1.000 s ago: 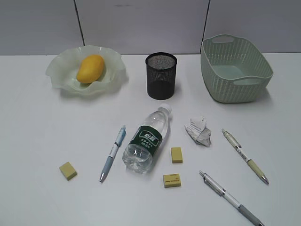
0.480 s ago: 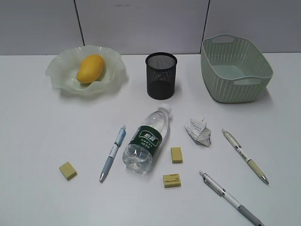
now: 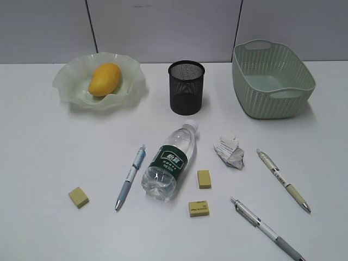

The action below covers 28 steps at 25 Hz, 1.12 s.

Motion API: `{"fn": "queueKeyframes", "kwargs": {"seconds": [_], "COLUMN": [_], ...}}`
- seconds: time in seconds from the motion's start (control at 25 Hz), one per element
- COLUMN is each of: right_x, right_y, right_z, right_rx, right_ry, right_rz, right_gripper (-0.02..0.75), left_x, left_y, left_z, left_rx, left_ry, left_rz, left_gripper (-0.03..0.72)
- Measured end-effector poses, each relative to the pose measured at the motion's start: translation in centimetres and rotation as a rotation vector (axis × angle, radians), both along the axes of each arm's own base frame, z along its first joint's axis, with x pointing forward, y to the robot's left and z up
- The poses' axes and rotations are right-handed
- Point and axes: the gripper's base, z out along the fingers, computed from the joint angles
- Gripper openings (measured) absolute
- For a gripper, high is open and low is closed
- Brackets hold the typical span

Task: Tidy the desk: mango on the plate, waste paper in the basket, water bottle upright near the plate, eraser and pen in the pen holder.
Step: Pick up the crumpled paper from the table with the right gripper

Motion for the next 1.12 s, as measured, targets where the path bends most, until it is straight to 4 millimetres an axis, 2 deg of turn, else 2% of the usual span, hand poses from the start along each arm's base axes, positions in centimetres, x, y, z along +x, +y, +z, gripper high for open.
{"fn": "queueKeyframes", "kwargs": {"seconds": [1.12], "right_x": [0.12], "right_y": [0.02], "right_z": [0.07], "right_rx": [0.002], "right_ry": [0.006], "right_rz": [0.002], "right_gripper": [0.445], "left_x": [0.01], "left_y": [-0.02], "left_z": [0.01], "left_rx": [0.003], "left_ry": [-0.002], "left_rz": [-0.004], "left_gripper": [0.472]}}
